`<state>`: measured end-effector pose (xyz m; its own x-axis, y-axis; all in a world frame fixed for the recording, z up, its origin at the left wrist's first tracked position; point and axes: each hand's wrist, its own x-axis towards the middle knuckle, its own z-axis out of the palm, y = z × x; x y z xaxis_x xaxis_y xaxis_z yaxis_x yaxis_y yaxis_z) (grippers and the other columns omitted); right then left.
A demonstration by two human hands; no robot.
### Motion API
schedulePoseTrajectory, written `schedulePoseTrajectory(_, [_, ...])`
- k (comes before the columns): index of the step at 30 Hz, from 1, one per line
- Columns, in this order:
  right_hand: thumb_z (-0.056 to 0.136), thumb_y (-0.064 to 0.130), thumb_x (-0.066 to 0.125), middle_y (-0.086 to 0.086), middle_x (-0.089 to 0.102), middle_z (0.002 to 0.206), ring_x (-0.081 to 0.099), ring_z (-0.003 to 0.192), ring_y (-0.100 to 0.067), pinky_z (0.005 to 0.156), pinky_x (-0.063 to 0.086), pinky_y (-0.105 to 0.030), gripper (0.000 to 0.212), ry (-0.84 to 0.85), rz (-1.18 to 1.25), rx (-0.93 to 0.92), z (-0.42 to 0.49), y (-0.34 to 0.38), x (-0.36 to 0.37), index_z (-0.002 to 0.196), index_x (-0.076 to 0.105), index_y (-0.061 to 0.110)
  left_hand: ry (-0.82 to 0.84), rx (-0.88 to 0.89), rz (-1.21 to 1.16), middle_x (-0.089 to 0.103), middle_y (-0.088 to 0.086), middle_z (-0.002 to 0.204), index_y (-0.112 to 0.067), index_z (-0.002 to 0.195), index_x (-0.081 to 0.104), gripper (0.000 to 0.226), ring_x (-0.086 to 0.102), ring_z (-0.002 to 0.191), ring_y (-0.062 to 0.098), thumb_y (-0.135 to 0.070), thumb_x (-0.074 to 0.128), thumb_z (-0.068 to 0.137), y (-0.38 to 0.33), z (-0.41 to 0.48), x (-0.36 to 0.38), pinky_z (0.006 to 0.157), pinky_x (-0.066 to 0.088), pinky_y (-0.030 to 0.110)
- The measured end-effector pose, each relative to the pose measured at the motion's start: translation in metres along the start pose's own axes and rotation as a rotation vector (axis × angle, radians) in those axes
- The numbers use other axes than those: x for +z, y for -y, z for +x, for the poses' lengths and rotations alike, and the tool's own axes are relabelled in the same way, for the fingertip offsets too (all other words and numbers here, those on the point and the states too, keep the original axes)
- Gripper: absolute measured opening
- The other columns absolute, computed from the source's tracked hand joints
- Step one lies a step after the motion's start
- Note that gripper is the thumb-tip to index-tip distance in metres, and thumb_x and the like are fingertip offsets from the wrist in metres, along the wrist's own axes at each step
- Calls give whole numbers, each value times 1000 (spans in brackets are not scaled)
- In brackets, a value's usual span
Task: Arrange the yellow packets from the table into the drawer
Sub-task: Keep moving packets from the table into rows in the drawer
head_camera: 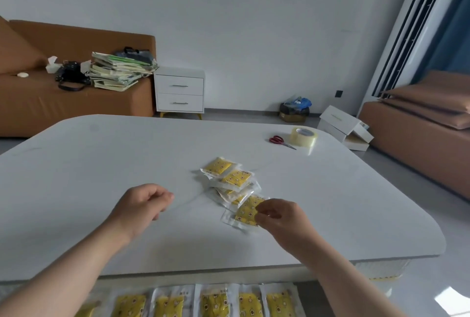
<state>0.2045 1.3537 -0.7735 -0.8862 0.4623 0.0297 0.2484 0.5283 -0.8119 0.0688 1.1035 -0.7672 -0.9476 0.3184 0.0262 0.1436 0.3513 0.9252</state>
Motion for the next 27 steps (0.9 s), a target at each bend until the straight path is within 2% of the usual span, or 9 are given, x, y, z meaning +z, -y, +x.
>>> schedulePoseTrajectory(2, [84, 23, 68, 13, 71, 84, 67, 80, -6, 65, 48, -14, 11, -33, -1, 9, 16, -7, -1, 88, 68, 33, 30, 17, 10, 64, 13, 73, -8, 78, 69, 49, 58, 72, 23, -50, 66, 53, -4, 22, 13, 81, 53, 48])
schedulePoseTrajectory(4, [86, 22, 66, 15, 69, 86, 66, 79, -5, 67, 49, -16, 12, -44, -33, 0, 32, -14, 3, 93, 71, 31, 60, 51, 55, 63, 4, 76, -8, 83, 68, 35, 57, 74, 21, -40, 71, 68, -6, 45, 29, 78, 52, 40])
schedulePoseTrajectory(7, [90, 22, 62, 24, 60, 89, 59, 86, -2, 67, 42, -13, 17, -19, -149, -24, 48, -26, 9, 99, 71, 32, 74, 102, 152, 63, -1, 94, -13, 102, 65, 17, 58, 88, 19, -22, 64, 88, -3, 80, 58, 77, 43, 28])
schedulePoseTrajectory(12, [92, 22, 56, 15, 47, 110, 49, 107, -9, 85, 37, -19, 26, 93, -322, -60, 62, -43, 21, 109, 71, 34, 115, 176, 368, 53, 3, 127, -19, 131, 52, 37, 52, 111, 18, -22, 52, 94, 7, 123, 94, 86, 38, 24])
schedulePoseTrajectory(14, [92, 23, 57, 15, 47, 110, 50, 105, -8, 79, 38, -15, 24, 104, -328, -54, 64, -45, 18, 105, 73, 33, 127, 216, 462, 46, 3, 141, -18, 139, 46, 43, 47, 123, 21, -20, 47, 96, 13, 134, 104, 98, 38, 28])
schedulePoseTrajectory(17, [89, 28, 63, 16, 52, 110, 54, 93, -6, 67, 40, -11, 14, 85, -334, -37, 65, -47, 7, 95, 75, 28, 149, 258, 625, 34, 3, 153, -18, 147, 38, 48, 30, 138, 26, -24, 41, 99, 19, 147, 114, 113, 22, 30])
schedulePoseTrajectory(19, [83, 32, 69, 15, 56, 109, 59, 89, -7, 60, 45, -15, 7, 57, -336, -9, 65, -49, 1, 84, 74, 27, 183, 248, 710, 30, 1, 156, -23, 145, 40, 46, 24, 139, 29, -31, 36, 101, 22, 151, 119, 114, 17, 31])
schedulePoseTrajectory(22, [77, 35, 75, 9, 57, 102, 59, 83, -9, 53, 48, -21, 13, 15, -365, 46, 65, -47, -4, 74, 64, 28, 195, 268, 785, 45, -1, 144, -25, 126, 60, 40, 34, 128, 30, -35, 31, 101, 27, 158, 119, 108, 24, 32])
schedulePoseTrajectory(27, [70, 55, 73, 5, 60, 102, 57, 92, -15, 77, 53, -31, 55, 62, -594, 178, 65, -33, -6, 109, 59, 19, 80, 281, 798, 59, -2, 115, -19, 91, 63, 33, 45, 115, 29, -36, 36, 98, 29, 164, 117, 99, 38, 38])
